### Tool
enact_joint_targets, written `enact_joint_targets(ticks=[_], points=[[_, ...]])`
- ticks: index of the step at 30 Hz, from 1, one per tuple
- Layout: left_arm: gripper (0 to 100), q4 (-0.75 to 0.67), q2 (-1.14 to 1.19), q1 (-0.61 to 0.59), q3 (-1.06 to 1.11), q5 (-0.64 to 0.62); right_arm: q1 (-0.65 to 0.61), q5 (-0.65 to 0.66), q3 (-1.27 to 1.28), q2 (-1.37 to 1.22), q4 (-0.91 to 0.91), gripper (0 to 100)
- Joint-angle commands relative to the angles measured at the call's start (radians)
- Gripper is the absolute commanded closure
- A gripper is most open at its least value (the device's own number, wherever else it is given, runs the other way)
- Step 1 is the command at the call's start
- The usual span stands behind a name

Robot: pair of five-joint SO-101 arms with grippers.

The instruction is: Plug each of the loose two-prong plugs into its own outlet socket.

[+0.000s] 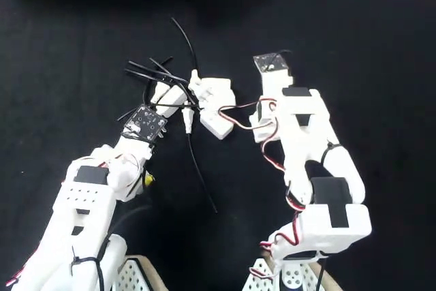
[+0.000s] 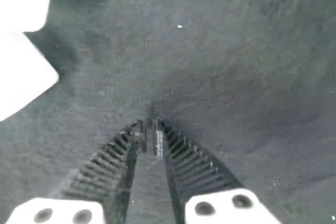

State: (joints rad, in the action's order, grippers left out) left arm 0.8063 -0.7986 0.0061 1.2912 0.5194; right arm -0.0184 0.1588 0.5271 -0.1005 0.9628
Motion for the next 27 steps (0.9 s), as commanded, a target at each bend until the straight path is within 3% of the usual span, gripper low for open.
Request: enact_joint_targets(ticks=[1,5,10,15,20,26,27], points=[[76,-0.009,0.003,-0.004,-0.007,-0.012,0.017,0.009,-0.041,0.001,-0.012,95.5],[76,-0.012,0.003,-0.030,-0.007,-0.011,0.017,0.009,-0.041,-0.001,-0.012,95.5],[67,-0.028,0.060,-0.105,-0.031,0.003,0.017,0.009,-0.041,-0.004,-0.012,95.5],[70,0.018,0.264,-0.093,-0.156,0.043,0.017,0.009,-0.039,-0.007,-0.012,95.5],[78,0.041,0.431,-0.094,-0.269,0.040,0.017,0.009,-0.039,-0.007,-0.012,95.5],[97,0.043,0.419,-0.091,-0.266,0.040,0.017,0.009,-0.039,-0.005,-0.012,95.5],[97,0.044,0.411,-0.090,-0.262,0.040,0.017,0.009,-0.039,-0.005,-0.012,95.5]])
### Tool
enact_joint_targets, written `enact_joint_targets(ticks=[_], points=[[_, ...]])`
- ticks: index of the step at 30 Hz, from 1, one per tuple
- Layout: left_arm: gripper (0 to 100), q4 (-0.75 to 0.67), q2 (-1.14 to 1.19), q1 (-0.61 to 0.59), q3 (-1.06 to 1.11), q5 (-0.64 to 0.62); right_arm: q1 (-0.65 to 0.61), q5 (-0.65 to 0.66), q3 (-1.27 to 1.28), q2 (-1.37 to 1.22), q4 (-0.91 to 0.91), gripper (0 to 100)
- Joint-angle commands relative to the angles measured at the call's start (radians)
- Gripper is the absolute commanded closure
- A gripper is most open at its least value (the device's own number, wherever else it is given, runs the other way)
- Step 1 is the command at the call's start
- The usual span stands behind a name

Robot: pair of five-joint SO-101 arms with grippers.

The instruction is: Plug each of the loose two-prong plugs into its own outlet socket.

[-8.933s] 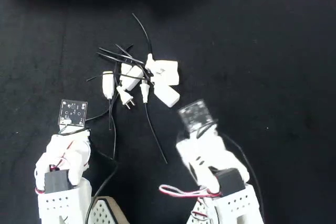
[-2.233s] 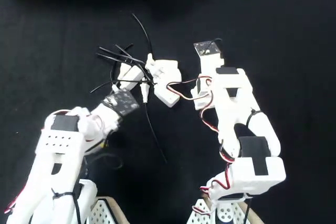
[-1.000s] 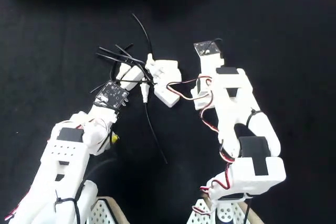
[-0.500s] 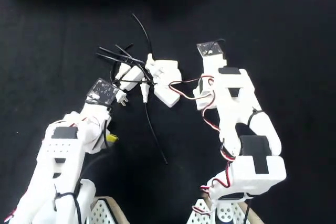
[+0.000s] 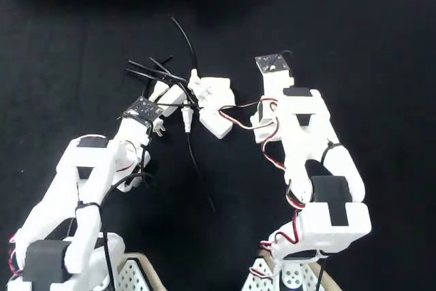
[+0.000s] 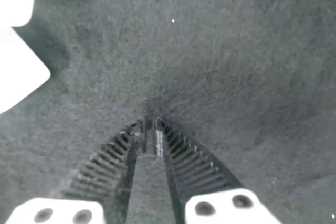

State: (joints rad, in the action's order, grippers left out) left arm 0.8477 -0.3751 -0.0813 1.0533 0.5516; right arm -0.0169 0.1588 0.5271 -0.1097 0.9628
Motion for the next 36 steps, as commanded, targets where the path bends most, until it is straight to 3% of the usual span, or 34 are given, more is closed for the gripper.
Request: enact_joint_targets(ticks=[1,5,10,15,20,25,32,36], points=[[95,0.003,-0.025,0.001,-0.016,0.008,0.015,0.009,-0.039,0.005,-0.012,95.5],[97,0.121,-0.104,0.053,-0.015,0.008,0.015,0.009,-0.039,0.007,-0.012,95.5],[97,0.287,-0.272,0.202,0.027,0.011,0.015,0.009,-0.039,0.008,-0.012,95.5],[92,0.307,-0.370,0.291,0.117,0.012,0.015,0.009,-0.039,0.004,-0.011,95.5],[73,0.308,-0.397,0.222,0.140,0.012,0.015,0.009,-0.039,0.002,-0.008,95.5],[73,0.305,-0.397,0.139,0.094,0.014,0.015,0.009,-0.039,0.002,-0.008,95.5],[73,0.313,-0.397,0.127,0.028,0.031,0.015,0.009,-0.039,0.002,-0.008,95.5],[73,0.416,-0.437,0.137,-0.001,0.029,0.014,0.009,-0.039,0.002,-0.008,95.5]])
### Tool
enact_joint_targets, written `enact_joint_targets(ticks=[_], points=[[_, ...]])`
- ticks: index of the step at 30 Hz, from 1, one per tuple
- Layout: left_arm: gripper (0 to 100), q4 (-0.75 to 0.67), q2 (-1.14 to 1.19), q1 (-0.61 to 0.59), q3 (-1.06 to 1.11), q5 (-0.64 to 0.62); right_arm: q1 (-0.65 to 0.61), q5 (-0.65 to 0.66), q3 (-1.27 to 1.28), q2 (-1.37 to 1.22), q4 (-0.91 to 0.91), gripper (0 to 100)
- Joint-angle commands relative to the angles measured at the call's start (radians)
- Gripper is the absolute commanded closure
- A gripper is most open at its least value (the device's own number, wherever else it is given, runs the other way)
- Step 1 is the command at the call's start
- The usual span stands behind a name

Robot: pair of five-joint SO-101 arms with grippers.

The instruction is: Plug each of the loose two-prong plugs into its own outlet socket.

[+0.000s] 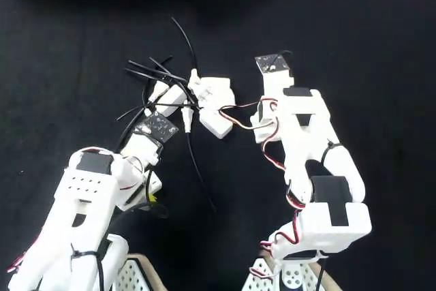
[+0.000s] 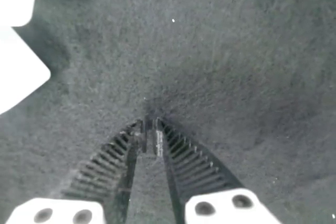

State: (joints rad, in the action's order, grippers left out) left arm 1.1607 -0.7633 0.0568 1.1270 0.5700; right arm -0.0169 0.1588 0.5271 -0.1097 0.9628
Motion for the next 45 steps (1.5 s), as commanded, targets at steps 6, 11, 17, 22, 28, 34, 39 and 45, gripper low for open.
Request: enact_joint_targets(ticks=[6,11,17,22,28,34,39,45], points=[[73,0.301,-0.299,-0.013,-0.096,0.008,0.008,0.009,-0.036,0.013,0.034,95.6],[73,0.215,-0.643,-0.294,0.058,0.008,-0.005,0.068,-0.004,0.114,0.049,95.9],[73,0.101,-1.025,-0.432,0.380,-0.110,-0.207,0.081,0.071,0.268,0.029,95.9],[73,0.048,-1.030,-0.466,0.429,-0.241,-0.405,0.080,0.042,0.294,-0.032,95.8],[73,0.035,-1.057,-0.555,0.479,-0.238,-0.520,0.097,-0.035,0.202,-0.221,95.6],[73,-0.043,-1.059,-0.562,0.544,-0.238,-0.609,0.189,-0.226,-0.005,-0.282,89.0],[73,-0.054,-1.059,-0.562,0.556,-0.238,-0.675,0.204,-0.371,-0.216,-0.218,86.2],[73,-0.049,-1.059,-0.562,0.561,-0.181,-0.637,0.204,-0.433,-0.303,-0.259,86.0]])
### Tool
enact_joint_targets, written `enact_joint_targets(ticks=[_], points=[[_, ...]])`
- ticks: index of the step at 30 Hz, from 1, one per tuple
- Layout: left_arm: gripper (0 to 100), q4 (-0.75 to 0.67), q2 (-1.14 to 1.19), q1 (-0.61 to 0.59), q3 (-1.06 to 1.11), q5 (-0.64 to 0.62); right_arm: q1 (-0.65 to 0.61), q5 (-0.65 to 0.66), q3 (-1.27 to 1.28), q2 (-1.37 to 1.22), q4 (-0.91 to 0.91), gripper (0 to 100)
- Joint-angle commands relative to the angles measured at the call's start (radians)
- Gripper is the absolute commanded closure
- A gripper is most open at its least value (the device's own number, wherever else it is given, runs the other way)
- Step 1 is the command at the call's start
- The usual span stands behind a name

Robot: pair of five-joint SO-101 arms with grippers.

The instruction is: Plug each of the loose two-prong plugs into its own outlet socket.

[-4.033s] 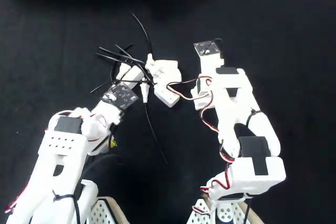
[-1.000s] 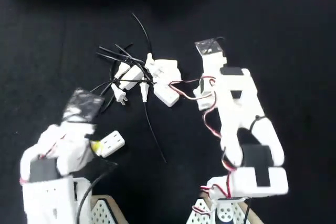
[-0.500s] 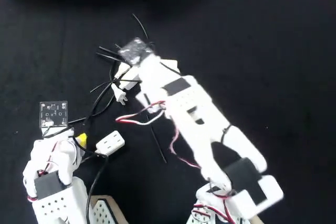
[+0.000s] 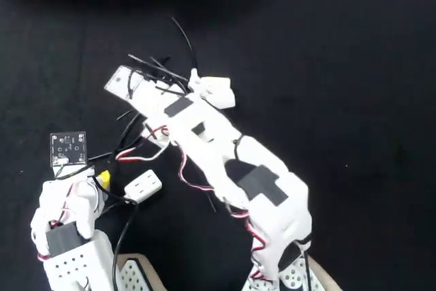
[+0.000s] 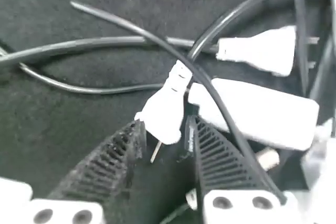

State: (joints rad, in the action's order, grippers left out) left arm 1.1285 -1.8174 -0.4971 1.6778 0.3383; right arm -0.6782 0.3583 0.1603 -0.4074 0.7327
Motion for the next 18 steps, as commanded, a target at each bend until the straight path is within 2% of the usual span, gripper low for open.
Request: enact_joint_targets(ticks=[1,18], points=[[73,-0.017,-0.005,-0.007,0.010,0.064,0.020,0.006,-0.070,-0.008,-0.037,86.0],[73,0.006,-0.005,-0.004,0.005,0.077,-0.060,0.008,0.024,0.088,-0.084,86.0]])
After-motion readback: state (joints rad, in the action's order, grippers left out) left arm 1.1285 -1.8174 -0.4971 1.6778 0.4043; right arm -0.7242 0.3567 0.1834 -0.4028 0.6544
